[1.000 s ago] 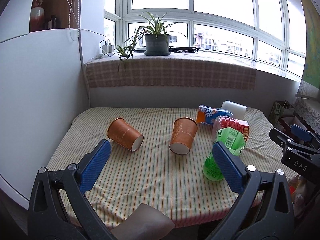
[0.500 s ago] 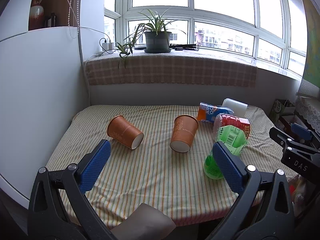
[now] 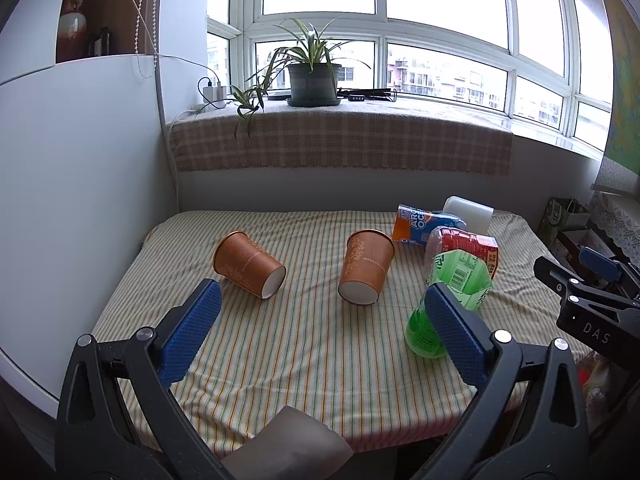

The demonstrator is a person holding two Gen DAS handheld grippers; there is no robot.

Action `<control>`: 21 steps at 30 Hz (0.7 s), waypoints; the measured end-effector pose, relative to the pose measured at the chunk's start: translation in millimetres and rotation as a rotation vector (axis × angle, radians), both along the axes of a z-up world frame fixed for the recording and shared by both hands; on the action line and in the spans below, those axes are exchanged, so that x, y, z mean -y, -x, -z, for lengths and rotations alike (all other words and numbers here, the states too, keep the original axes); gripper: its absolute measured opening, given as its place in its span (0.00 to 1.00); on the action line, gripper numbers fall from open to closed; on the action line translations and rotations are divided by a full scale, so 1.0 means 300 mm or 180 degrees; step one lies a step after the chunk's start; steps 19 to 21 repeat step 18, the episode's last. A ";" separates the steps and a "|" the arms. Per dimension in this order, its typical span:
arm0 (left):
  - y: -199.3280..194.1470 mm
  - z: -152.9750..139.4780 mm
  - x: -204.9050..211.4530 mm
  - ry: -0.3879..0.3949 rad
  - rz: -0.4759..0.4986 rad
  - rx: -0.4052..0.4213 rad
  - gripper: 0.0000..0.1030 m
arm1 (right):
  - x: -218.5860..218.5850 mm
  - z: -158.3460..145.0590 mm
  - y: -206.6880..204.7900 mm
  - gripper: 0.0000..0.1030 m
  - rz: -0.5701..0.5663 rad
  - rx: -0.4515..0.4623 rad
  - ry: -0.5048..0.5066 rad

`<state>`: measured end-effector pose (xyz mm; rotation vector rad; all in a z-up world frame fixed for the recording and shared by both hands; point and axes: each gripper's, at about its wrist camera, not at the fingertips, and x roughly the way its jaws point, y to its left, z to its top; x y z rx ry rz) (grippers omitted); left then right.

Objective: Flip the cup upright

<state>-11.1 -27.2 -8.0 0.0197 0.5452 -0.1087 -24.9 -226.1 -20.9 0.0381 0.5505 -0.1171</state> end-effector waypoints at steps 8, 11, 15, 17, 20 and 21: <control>0.004 -0.005 -0.002 -0.0010 -0.0016 0.0021 1.00 | -0.005 0.001 -0.002 0.79 -0.0016 -0.0002 0.0013; 0.005 -0.006 -0.005 -0.0010 -0.0021 0.0025 1.00 | -0.006 0.001 -0.002 0.79 -0.0014 -0.0003 0.0014; 0.008 -0.007 -0.005 -0.0039 -0.0023 0.0053 1.00 | -0.006 0.001 -0.002 0.79 -0.0015 -0.0005 0.0015; 0.011 -0.009 -0.004 -0.0055 -0.0033 0.0083 1.00 | -0.007 0.002 -0.002 0.79 -0.0016 -0.0004 0.0018; 0.010 -0.009 -0.005 -0.0061 -0.0040 0.0091 1.00 | -0.006 0.002 -0.002 0.79 -0.0020 -0.0003 0.0017; 0.010 -0.009 -0.005 -0.0061 -0.0040 0.0091 1.00 | -0.006 0.002 -0.002 0.79 -0.0020 -0.0003 0.0017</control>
